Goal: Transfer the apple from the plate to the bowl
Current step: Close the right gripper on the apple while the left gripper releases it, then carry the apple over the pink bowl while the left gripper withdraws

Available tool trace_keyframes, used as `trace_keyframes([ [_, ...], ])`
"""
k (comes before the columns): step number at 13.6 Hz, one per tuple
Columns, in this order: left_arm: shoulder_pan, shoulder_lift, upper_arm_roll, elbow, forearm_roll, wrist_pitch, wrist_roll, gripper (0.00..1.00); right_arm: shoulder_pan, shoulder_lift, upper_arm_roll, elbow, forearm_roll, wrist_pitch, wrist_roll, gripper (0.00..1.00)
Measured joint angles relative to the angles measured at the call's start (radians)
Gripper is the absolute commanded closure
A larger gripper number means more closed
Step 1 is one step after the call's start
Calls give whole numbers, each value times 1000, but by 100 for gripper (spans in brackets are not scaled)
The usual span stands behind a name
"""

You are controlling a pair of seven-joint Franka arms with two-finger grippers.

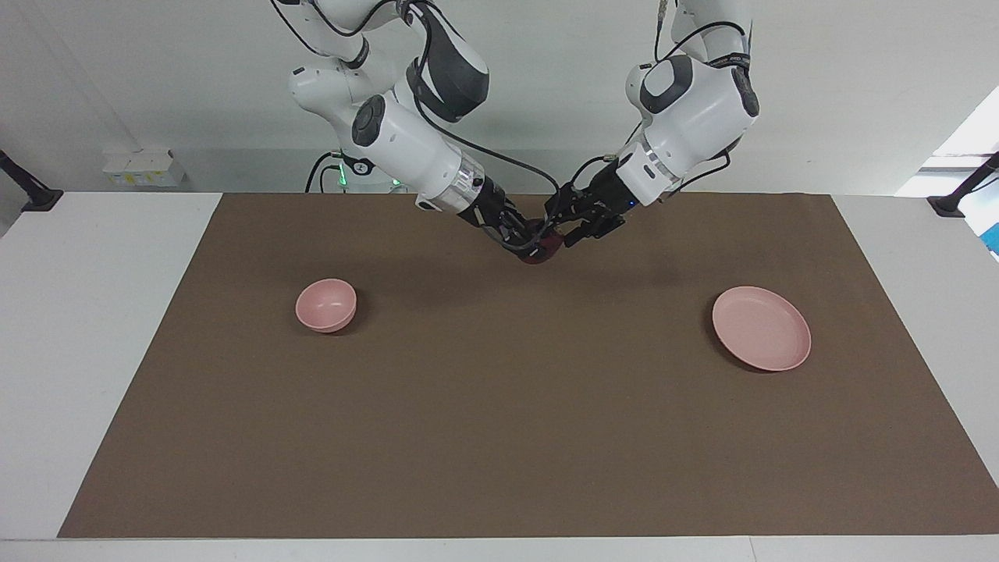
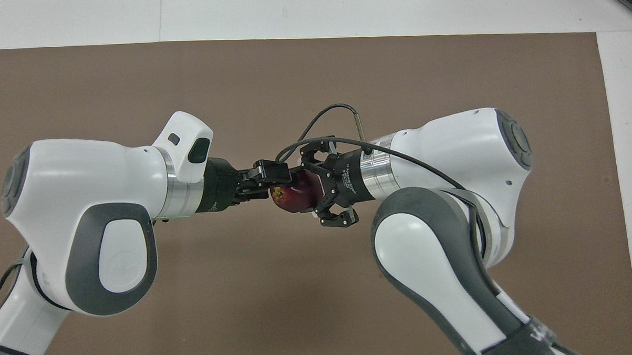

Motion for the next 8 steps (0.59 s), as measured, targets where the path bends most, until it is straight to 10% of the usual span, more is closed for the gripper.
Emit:
trace_keyframes([
  [8,15,2,17,-1,366,-17,1,0,-152,-2,-11,99,-229,-231,-261,100],
])
